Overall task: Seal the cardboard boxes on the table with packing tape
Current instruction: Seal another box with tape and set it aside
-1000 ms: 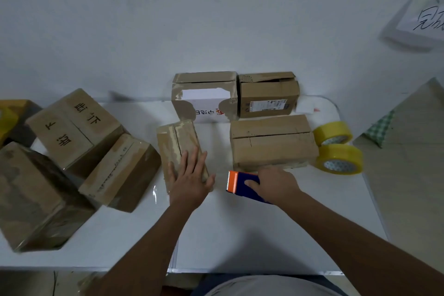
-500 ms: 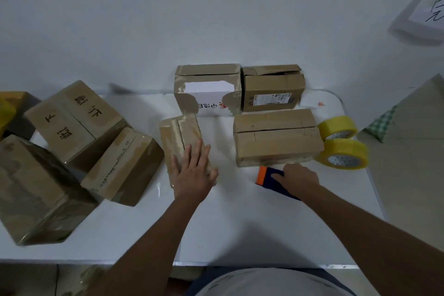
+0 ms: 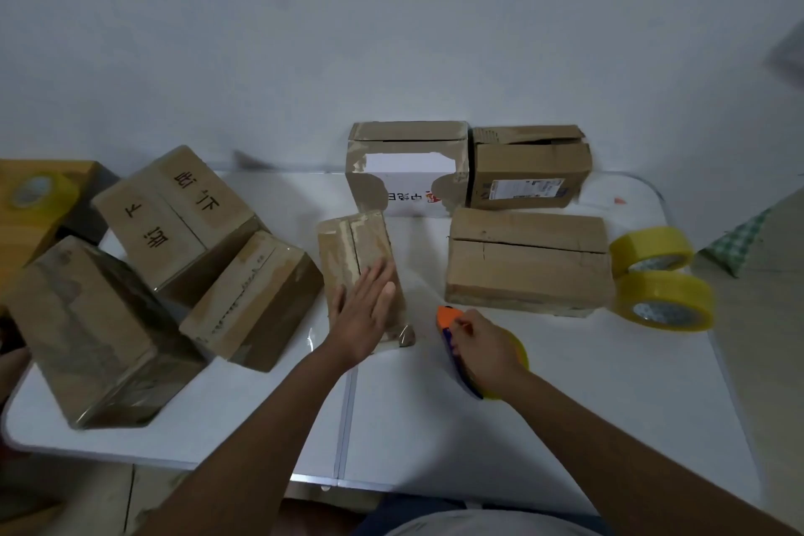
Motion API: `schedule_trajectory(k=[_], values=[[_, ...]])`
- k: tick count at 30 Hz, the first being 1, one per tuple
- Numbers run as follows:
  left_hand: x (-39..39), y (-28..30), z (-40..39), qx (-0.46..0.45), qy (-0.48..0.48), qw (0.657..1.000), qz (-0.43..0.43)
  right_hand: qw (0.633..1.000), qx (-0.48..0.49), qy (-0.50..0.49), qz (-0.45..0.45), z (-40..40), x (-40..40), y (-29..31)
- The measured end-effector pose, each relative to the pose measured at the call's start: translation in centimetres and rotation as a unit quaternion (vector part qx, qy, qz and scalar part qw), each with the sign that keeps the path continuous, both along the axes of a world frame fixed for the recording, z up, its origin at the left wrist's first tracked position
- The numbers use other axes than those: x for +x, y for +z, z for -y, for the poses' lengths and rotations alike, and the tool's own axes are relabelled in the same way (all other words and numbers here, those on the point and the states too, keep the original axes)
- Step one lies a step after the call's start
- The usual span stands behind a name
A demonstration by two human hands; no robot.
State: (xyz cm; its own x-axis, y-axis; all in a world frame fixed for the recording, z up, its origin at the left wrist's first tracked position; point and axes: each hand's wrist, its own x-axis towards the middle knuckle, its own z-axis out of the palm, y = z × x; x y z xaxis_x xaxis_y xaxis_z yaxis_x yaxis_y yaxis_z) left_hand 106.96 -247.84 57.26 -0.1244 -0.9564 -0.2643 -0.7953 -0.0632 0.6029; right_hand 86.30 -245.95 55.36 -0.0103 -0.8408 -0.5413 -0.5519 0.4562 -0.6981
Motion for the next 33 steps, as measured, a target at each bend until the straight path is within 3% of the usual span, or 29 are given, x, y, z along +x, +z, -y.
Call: schedule_trajectory(k=[2,3,6,11,17,21,30,33], values=[[0.2,0.1,0.0,0.002,-0.008,1.0,0.015,0.967,0.139,-0.118,0.178,0.3,2.4,0.2],[0.2,0.1,-0.1,0.005,-0.014,1.0,0.026,0.944,0.182,-0.162,0.224,0.5,3.5,0.3],[0.2,0.0,0.0,0.011,-0.028,0.998,0.05,0.908,0.217,-0.233,0.272,0.8,5.3,0.1],[0.3,-0.2,0.0,0.007,-0.039,0.997,0.067,0.913,0.173,-0.27,0.253,0.7,5.6,-0.4],[0.3,-0.1,-0.1,-0.005,-0.057,0.995,0.077,0.944,0.004,-0.27,0.188,-0.2,4.4,-0.2],[0.5,-0.1,0.0,-0.001,-0.07,0.995,0.077,0.943,-0.064,-0.249,0.21,-0.4,4.7,-0.8],[0.7,-0.8,-0.8,-0.044,-0.117,0.978,0.168,0.954,-0.104,-0.191,0.206,1.1,5.8,-1.9],[0.5,-1.2,-1.1,-0.062,-0.14,0.955,0.253,0.957,-0.106,-0.16,0.216,1.6,6.5,-2.2]])
